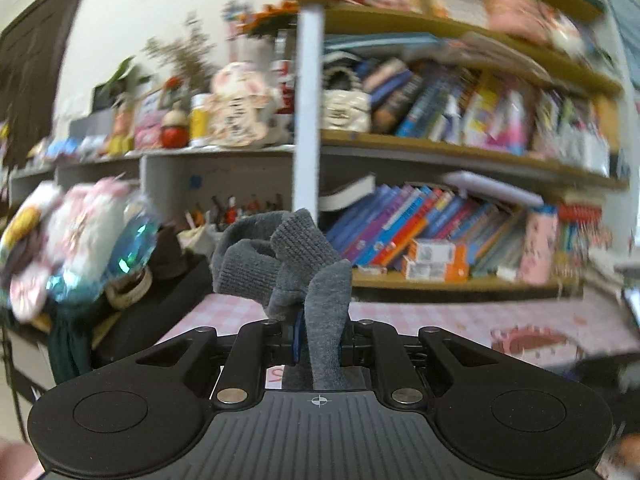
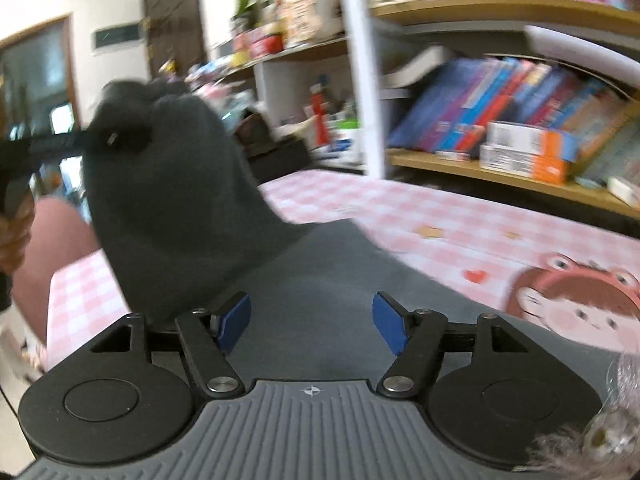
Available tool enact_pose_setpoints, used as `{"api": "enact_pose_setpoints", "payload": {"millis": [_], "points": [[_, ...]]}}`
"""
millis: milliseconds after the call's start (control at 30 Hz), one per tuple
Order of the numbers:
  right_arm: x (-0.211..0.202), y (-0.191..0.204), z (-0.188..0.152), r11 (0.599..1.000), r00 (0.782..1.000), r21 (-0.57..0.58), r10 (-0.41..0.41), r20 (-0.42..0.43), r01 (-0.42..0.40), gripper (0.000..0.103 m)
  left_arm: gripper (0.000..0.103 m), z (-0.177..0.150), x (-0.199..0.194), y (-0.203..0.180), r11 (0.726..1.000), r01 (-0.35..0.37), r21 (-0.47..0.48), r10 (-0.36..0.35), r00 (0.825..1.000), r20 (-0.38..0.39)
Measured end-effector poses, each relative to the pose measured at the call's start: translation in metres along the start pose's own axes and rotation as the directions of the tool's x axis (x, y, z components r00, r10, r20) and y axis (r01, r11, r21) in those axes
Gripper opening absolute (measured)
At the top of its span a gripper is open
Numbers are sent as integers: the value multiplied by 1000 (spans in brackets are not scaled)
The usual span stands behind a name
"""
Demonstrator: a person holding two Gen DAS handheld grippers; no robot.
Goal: Fold clothes
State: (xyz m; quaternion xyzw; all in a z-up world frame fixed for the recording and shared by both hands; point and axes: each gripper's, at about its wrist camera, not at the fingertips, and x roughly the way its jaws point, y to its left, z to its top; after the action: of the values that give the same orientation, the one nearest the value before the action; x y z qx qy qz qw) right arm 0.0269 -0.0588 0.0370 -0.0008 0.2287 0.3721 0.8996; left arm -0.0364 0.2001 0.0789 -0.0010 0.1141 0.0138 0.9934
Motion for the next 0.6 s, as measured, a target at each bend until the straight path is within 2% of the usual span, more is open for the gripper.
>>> {"api": "enact_pose_setpoints", "payload": {"millis": [200,333,400,600], "points": [[-27,-34,-6,994,999,112,-18,51,12,67,15,-5,7,-45,988,31,154,-21,997,-69],[-32,-44,-8,984,997,176,-29,78,15,67,20,-14,12,-72,971,76,227,-45,990,-135],[-36,-48,-8,978,995,208,-31,96,11,68,22,-24,15,-84,961,108,253,-63,982,-180],[-37,-61,-10,948,995,311,38,97,-66,71,45,-69,26,-118,925,210,317,-97,937,-336]]}}
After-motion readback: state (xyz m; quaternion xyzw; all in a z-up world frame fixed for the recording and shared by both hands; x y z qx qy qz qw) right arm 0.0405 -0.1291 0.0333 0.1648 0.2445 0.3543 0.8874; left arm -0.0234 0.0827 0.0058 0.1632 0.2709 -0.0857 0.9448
